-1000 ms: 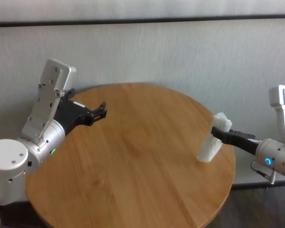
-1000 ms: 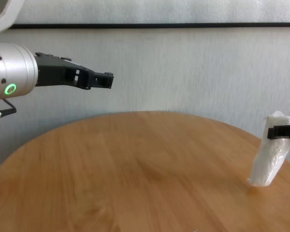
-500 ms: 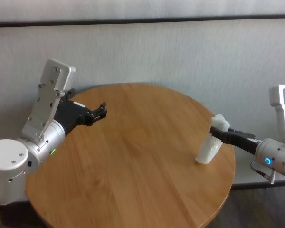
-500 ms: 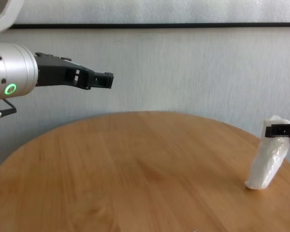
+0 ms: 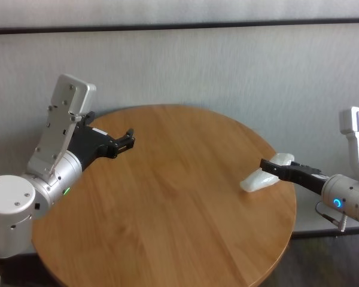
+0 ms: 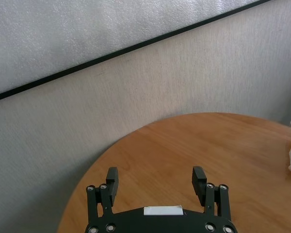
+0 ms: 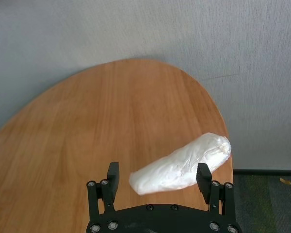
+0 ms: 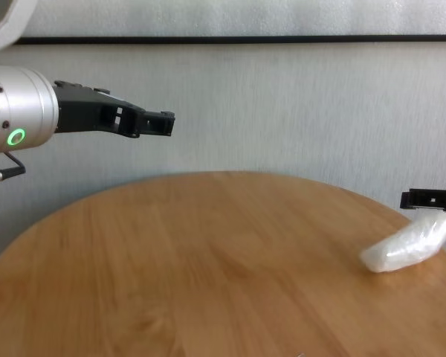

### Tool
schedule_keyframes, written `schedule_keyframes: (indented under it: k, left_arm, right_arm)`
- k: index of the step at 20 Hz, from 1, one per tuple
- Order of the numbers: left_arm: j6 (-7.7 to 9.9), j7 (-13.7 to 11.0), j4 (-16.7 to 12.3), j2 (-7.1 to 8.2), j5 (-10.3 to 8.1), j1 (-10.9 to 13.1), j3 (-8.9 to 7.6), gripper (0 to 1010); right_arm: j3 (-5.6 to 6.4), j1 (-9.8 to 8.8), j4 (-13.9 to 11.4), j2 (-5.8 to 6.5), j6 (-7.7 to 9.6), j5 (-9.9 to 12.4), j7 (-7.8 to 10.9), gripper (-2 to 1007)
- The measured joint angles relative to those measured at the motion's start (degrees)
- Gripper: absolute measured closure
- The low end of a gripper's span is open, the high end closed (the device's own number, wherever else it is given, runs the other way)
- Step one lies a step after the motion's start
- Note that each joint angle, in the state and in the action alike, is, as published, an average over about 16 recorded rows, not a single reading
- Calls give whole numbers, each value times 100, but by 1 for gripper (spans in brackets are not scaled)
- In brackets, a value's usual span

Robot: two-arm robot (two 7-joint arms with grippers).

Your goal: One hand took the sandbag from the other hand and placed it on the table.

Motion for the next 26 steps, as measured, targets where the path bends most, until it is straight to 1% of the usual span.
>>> schedule_keyframes:
  k: [4,8,20,26]
  left_arm:
    - [0,0,0,0,0,0,0,11]
    - [0,0,0,0,0,0,0,11]
    - [0,0,0,0,0,0,0,11]
    - [0,0,0,0,0,0,0,11]
  right_arm:
    - [0,-1,-2,0,-2,2,0,31]
    - [0,-2,-3,0,-3,3,0,3]
    - [0,-3,-6,0,-7,3,2,0]
    - [-3,-24,-62,7,-58,-48,87,0]
